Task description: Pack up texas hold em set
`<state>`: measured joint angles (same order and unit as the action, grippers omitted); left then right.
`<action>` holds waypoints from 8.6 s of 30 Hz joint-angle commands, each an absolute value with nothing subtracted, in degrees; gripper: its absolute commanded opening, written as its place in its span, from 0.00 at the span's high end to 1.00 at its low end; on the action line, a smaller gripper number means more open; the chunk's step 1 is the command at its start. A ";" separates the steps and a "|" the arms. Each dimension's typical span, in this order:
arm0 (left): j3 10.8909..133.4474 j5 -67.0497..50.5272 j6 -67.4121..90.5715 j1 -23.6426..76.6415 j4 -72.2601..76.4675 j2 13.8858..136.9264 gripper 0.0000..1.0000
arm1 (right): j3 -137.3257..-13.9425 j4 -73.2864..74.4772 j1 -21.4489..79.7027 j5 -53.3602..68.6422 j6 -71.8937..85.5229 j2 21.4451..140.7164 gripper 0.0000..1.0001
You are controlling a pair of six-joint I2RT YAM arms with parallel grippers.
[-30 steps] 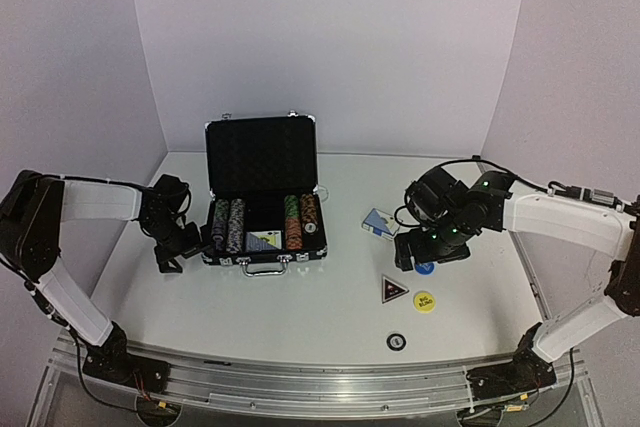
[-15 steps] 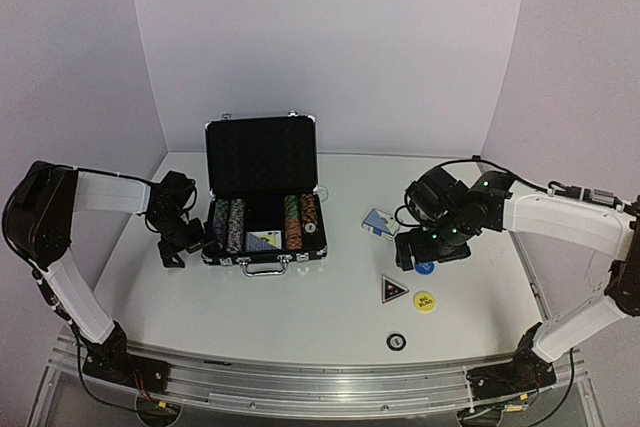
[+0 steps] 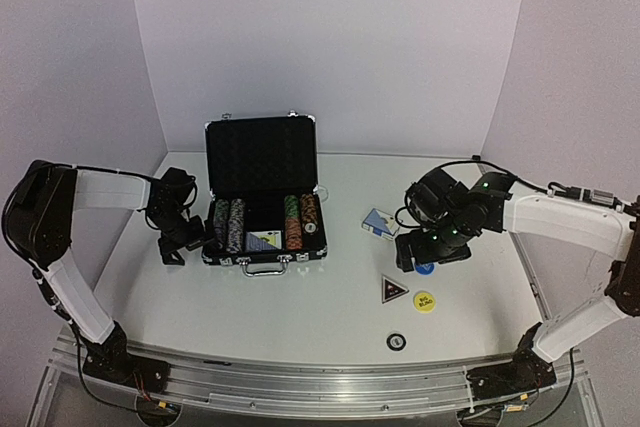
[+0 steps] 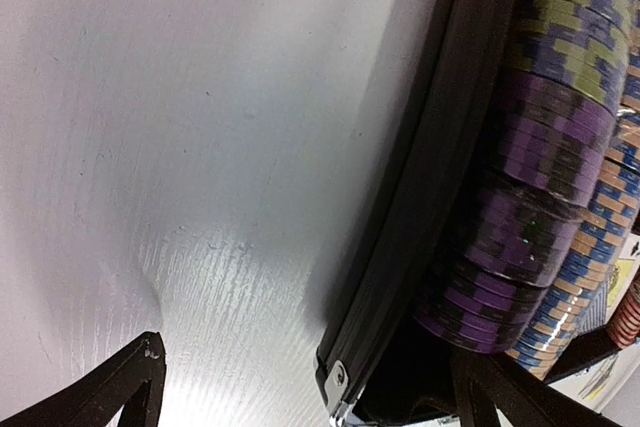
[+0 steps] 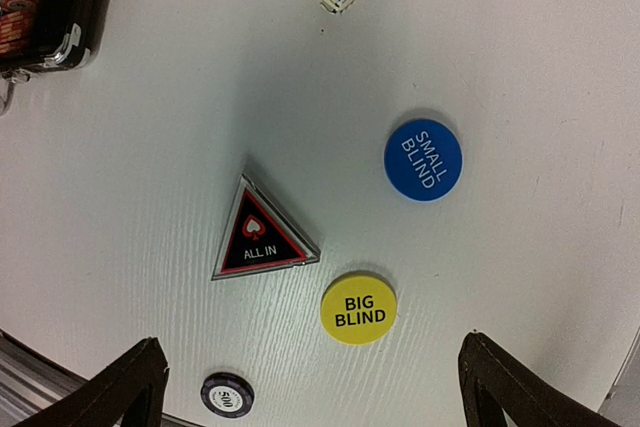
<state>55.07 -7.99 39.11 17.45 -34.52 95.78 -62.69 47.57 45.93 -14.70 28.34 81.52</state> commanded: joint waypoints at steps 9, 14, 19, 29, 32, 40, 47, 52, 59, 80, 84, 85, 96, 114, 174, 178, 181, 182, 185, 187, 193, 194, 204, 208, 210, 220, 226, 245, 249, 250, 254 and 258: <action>57.60 -8.55 34.37 17.27 -39.60 87.89 0.00 | -61.23 47.30 46.08 -13.11 27.66 77.89 0.02; 57.59 -11.02 34.09 17.31 -37.53 84.84 0.00 | -60.57 47.33 46.10 -11.34 27.20 76.96 0.02; 58.82 -17.57 31.63 17.56 -33.17 75.30 0.00 | -58.44 47.37 46.11 -5.63 28.53 76.78 0.02; 57.55 -32.40 30.47 27.03 -18.39 70.74 0.00 | -58.42 46.93 52.12 -1.86 29.23 84.33 0.07; 57.27 -31.63 30.88 28.55 -18.16 72.63 0.00 | -59.94 47.20 56.81 -1.14 31.38 89.54 0.08; 53.97 -30.40 32.14 29.10 -17.18 72.28 0.00 | -58.23 47.03 61.21 -0.57 35.83 95.31 0.18; 52.56 -30.70 32.70 29.19 -15.97 73.84 0.00 | -58.69 47.03 64.22 -0.72 36.39 99.41 0.24; 52.23 -30.48 32.74 29.18 -16.01 74.18 0.00 | -56.86 46.83 64.30 -3.52 38.14 99.89 0.30; 52.13 -30.06 32.73 29.18 -16.29 74.08 0.00 | -56.48 46.09 64.60 -5.72 39.05 101.90 0.40; 49.63 -29.91 33.35 29.18 -17.66 71.14 0.00 | -56.08 43.33 65.89 -6.89 40.04 101.36 0.75; 49.44 -31.25 33.45 29.18 -17.65 71.35 0.00 | -58.29 43.43 66.27 -6.64 38.70 98.62 0.75; 49.20 -31.98 33.72 29.18 -17.01 71.31 0.00 | -58.74 43.51 66.30 -6.66 38.33 97.97 0.75; 46.58 -47.21 41.70 30.51 -3.16 79.05 0.02 | -66.89 45.54 66.54 -7.22 29.66 92.58 0.74; 62.80 -61.51 50.73 46.31 5.88 104.91 0.25 | -78.90 45.67 66.53 -4.39 14.43 95.27 0.73; 85.19 -38.59 12.57 46.99 -32.25 107.26 1.00 | -79.86 44.84 66.45 -7.04 11.57 90.38 0.06; 88.81 -25.99 0.39 40.79 -31.49 104.47 1.00 | -77.90 44.12 66.48 -10.88 12.61 84.51 0.04; 89.07 -20.32 -14.52 38.44 -29.22 101.47 1.00 | -77.01 43.95 66.15 -18.78 15.46 81.74 0.02; 88.89 -19.55 -20.74 38.34 -29.60 100.57 1.00 | -76.71 43.97 65.72 -20.98 16.66 81.20 0.02; 87.61 -18.05 -36.51 38.07 -33.34 97.96 1.00 | -75.45 44.03 62.99 -24.70 21.53 79.75 0.02; 84.82 -14.13 -43.71 37.09 -33.95 96.20 1.00 | -74.70 44.01 60.48 -25.08 24.76 79.26 0.02; 82.47 -18.59 -65.42 28.56 -44.28 93.43 1.00 | -74.63 44.03 56.10 -26.79 29.64 80.25 0.02; 82.41 -18.87 -67.88 27.20 -46.24 93.38 1.00 | -74.82 44.03 55.53 -26.90 30.36 80.77 0.02; 73.52 -19.30 -78.95 13.86 -53.19 94.66 1.00 | -78.59 44.32 52.45 -25.61 37.56 89.05 0.02; 69.47 -18.61 -79.81 13.31 -50.54 94.18 1.00 | -80.40 44.72 52.29 -24.70 38.92 91.88 0.02; 69.26 -19.85 -79.87 13.25 -50.75 94.60 1.00 | -80.73 44.82 52.21 -24.43 39.46 92.69 0.02; 67.63 -23.67 -79.91 13.56 -49.12 94.41 1.00 | -79.10 45.13 52.20 -23.98 42.06 92.30 0.02; 66.40 -22.62 -78.04 15.02 -46.68 95.15 1.00 | -78.61 45.14 52.21 -23.86 42.51 91.18 0.02; 64.70 -17.53 -73.58 16.48 -41.24 99.90 0.97 | -77.22 45.90 52.20 -24.03 43.22 89.70 0.02; 64.52 -17.23 -72.33 16.95 -39.94 100.34 0.96 | -77.40 46.20 52.14 -23.80 43.17 90.00 0.02; 64.33 -17.06 -72.21 17.14 -39.45 100.43 0.96 | -77.48 46.26 52.13 -23.82 43.14 90.04 0.02; 63.85 -15.96 -70.50 17.77 -36.79 100.92 0.95 | -77.79 46.42 52.13 -23.71 42.99 90.22 0.02; 63.87 -15.22 -69.68 17.98 -35.83 101.39 0.93 | -77.84 46.59 52.14 -23.75 42.95 90.36 0.02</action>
